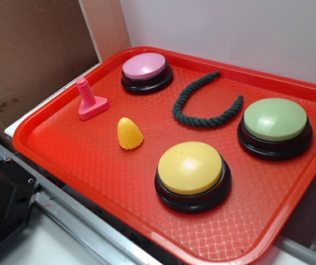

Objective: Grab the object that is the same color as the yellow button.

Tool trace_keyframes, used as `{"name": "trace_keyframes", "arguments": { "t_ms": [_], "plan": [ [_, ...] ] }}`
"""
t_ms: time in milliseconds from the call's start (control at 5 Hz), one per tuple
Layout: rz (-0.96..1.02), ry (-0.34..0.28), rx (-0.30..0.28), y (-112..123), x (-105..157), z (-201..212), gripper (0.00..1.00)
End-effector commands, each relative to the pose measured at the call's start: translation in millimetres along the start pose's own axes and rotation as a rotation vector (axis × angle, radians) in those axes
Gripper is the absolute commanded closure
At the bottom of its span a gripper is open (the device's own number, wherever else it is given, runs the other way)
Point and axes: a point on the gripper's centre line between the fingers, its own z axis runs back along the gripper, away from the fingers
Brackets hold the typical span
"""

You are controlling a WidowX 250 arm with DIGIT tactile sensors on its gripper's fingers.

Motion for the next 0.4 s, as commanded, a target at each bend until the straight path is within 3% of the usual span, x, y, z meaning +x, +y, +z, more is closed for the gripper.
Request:
{"name": "trace_keyframes", "arguments": {
  "t_ms": [0, 200],
  "plan": [
    [0.000, 0.000, 0.000, 0.0, 0.0, 0.0, 0.00],
    [-0.092, -0.013, -0.002, -20.3, 31.0, -1.7, 0.00]
  ]
}}
